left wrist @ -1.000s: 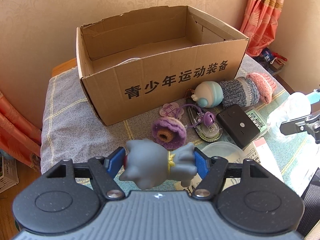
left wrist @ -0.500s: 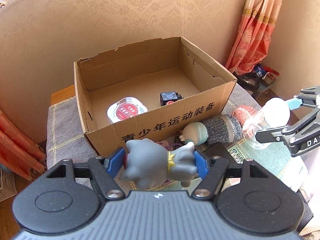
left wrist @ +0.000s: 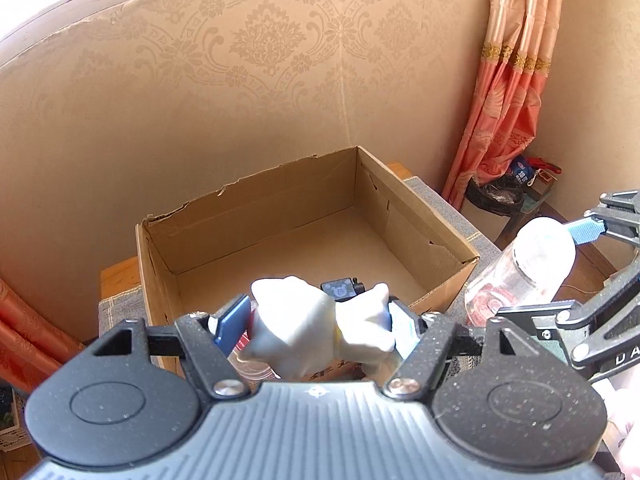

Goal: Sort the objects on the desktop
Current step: 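Lift and carry the cat with left tool while right tool carries the jar to the box, then open left tool to drop the cat in the box while right tool drops the jar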

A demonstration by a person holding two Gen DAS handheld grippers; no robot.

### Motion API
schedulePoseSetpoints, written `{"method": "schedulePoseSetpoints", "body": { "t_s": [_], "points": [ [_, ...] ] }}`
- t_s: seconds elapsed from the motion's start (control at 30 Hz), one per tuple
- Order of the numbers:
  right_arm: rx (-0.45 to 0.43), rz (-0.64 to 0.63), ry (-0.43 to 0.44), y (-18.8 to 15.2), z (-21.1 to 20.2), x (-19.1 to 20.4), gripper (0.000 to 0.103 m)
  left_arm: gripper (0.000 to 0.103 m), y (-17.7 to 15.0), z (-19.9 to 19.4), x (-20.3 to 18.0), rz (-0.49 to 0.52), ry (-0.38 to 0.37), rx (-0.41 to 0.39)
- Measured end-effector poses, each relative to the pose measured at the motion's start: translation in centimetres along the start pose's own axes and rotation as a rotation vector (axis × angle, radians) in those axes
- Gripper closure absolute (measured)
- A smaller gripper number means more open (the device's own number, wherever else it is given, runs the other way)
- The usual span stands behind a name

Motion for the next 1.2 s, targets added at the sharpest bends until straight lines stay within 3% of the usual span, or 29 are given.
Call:
{"method": "schedulePoseSetpoints", "body": {
  "t_s": [0.7,0.93,1.2],
  "points": [
    [-0.020,-0.075,0.047,4.2,2.6,0.8,0.007,0.030,2.5,6.9,1.5,0.002,0.004,0.054],
    [0.005,-0.068,0.057,5.1,4.4,0.4,0.007,0.018,2.7,7.9,2.3,0.028,0.040,0.046],
    [0.023,-0.091,0.079,5.3,5.3,0.7,0.007,0.018,1.8,8.2,3.5,0.007,0.029,0.070]
  ]
}}
Point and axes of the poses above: each gripper's, at about its wrist camera, not at the fingertips, and z roughly the way its jaws point, x to its left, y to its top, the point moved 5 cm from there along z, roughly the way its jaws point, and after that the axes turned 9 degrees about z, right-handed, at the moved point
